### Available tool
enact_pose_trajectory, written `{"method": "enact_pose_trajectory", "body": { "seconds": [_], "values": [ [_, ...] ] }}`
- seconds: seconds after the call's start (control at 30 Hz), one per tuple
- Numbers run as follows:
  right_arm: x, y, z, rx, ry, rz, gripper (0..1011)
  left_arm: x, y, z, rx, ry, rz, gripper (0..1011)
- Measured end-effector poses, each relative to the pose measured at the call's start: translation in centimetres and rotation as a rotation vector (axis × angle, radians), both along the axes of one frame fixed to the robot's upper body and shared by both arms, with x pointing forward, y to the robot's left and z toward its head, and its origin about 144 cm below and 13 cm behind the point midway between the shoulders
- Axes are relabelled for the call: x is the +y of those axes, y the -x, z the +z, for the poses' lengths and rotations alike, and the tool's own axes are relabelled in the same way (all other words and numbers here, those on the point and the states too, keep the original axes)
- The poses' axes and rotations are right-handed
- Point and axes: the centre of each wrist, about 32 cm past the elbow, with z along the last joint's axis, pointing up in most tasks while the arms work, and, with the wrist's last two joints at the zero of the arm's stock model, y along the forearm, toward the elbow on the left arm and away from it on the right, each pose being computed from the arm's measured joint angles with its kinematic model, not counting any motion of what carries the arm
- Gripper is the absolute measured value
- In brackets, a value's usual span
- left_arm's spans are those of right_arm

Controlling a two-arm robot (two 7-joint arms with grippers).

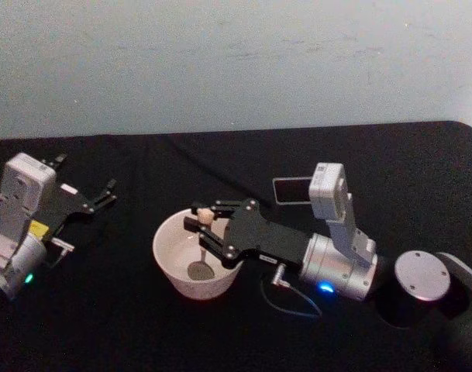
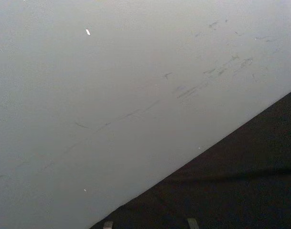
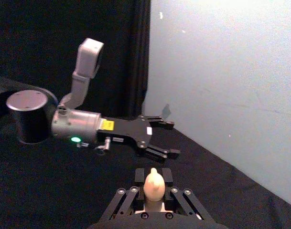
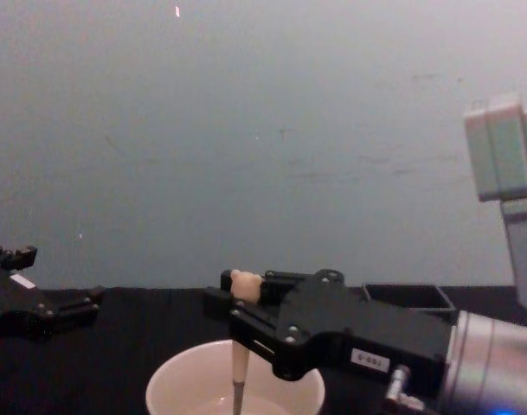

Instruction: Pick up the stirring spoon with one hand, stir inside the cup, then place it back in its original position.

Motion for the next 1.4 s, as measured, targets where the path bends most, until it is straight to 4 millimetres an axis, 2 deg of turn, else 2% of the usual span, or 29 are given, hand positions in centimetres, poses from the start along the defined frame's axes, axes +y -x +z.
{"method": "enact_pose_trajectory", "body": {
  "seconds": [0.37, 0.73, 1.03, 1.4],
  "values": [
    [1.2, -1.9, -0.3, -0.005, -0.009, -0.076, 211, 0.0, 0.0, 0.0, 0.000, 0.000, 0.000, 1001],
    [0.3, -2.6, -0.1, -0.014, -0.007, -0.135, 211, 0.0, 0.0, 0.0, 0.000, 0.000, 0.000, 1001],
    [-0.9, -2.0, -0.2, -0.012, 0.006, -0.141, 211, 0.0, 0.0, 0.0, 0.000, 0.000, 0.000, 1001],
    [-1.6, 0.2, -0.1, 0.006, -0.004, -0.089, 211, 0.0, 0.0, 0.0, 0.000, 0.000, 0.000, 1002]
  ]
}}
